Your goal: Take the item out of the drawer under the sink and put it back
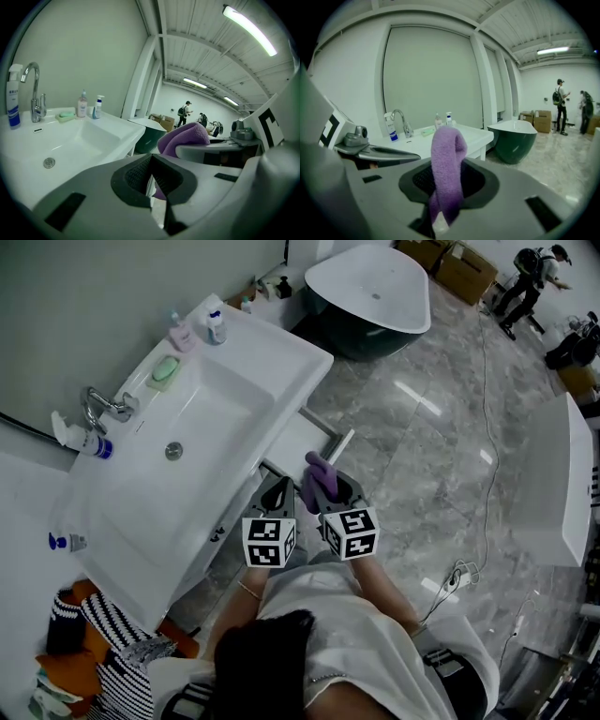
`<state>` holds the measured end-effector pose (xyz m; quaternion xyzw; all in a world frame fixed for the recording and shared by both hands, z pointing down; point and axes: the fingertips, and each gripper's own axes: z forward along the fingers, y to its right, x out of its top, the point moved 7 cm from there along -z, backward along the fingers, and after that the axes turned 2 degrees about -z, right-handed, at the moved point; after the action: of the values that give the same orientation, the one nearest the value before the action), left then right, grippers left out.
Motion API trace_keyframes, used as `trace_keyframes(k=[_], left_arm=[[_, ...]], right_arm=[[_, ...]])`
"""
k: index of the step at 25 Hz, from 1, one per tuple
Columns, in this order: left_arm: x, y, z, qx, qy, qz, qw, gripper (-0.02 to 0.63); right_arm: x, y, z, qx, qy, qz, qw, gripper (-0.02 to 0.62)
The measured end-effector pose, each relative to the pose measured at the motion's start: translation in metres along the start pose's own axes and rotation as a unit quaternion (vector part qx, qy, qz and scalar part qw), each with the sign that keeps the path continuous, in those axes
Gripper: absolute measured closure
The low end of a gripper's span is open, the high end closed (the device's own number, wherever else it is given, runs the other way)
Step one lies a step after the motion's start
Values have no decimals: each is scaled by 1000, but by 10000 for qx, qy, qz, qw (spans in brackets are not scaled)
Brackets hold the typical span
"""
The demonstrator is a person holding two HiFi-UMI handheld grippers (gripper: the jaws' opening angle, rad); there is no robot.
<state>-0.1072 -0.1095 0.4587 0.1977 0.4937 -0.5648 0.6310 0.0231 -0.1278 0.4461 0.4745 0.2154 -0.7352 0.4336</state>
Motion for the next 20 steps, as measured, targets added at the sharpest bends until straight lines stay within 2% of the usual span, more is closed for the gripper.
trace_keyframes(k=[7, 12, 20], left_arm=[[3, -6, 13, -100, -89, -3, 9999, 603], [5, -5, 19, -335, -23, 17, 9994, 603], [-4, -5, 44, -58, -201, -85, 9997, 603]], right_arm=[[9, 6, 10, -160, 62, 97, 9998, 485], [10, 13, 17, -222, 76, 171, 9996, 485], [9, 42, 29, -144, 43, 161, 9998, 485]])
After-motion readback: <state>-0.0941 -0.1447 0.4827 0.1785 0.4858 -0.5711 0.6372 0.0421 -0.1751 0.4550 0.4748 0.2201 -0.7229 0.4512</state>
